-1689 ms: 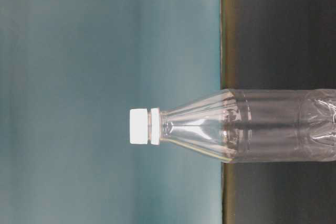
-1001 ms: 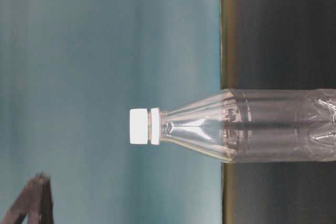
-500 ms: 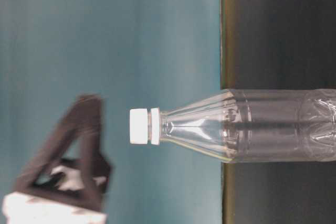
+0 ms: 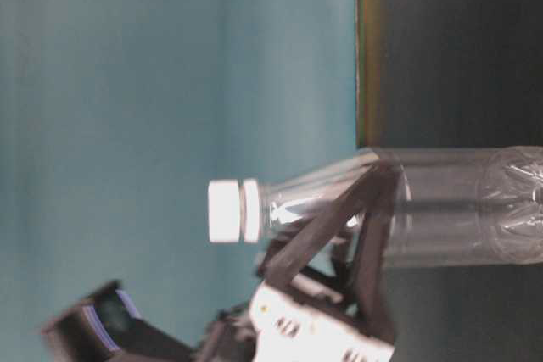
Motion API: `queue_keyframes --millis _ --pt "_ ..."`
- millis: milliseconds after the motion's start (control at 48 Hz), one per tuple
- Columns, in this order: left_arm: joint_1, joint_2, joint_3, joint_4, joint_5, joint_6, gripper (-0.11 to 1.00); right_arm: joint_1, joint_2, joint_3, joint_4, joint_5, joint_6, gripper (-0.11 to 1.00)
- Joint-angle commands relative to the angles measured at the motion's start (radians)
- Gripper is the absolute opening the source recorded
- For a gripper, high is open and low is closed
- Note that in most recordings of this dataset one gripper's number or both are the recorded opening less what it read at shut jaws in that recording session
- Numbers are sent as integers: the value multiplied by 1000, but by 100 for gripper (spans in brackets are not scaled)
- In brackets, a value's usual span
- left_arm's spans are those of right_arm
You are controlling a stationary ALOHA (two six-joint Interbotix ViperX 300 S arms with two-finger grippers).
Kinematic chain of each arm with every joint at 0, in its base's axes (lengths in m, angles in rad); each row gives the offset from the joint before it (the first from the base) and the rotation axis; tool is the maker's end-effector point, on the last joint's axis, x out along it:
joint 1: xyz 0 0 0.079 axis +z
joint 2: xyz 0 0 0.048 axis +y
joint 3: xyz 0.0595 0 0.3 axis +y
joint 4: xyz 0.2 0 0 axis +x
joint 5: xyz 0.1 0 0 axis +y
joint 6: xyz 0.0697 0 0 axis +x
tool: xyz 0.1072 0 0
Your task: Open the bottle cap by holding the bottle with the left arm and twisting the cap with the right arm.
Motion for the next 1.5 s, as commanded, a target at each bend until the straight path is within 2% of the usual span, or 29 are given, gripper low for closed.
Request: queue_keyframes --millis 0,167,292,479,584,730,896,1105,1209,1272,1334,1480 --pt "-2 48 -2 3 -9 -9 96 -5 3 -21 3 -2 9 0" --pt "0 135 -5 2 -9 -28 96 -5 -2 -23 3 14 21 0" --pt "2 172 -2 3 -8 -32 96 -5 -2 -28 3 64 64 0" --pt "0 179 12 3 -8 -43 96 14 31 -109 3 261 164 0" --pt "2 183 29 3 -6 -44 96 18 31 -141 3 330 167 0" --pt "3 198 35 3 -3 -44 96 26 40 -147 6 345 178 0" --pt "3 221 32 2 -3 -44 96 43 78 -155 37 388 187 0" --pt "3 222 29 3 -3 -44 96 66 163 -219 52 413 201 2" --pt "2 222 29 3 -3 -48 94 72 227 -278 72 472 221 13" --pt "2 222 28 3 -3 -48 91 66 282 -336 98 552 245 27" --pt "0 222 29 3 -3 -48 86 61 336 -397 118 640 268 46" --pt "-11 222 25 3 -5 -48 84 31 471 -586 130 848 350 81"
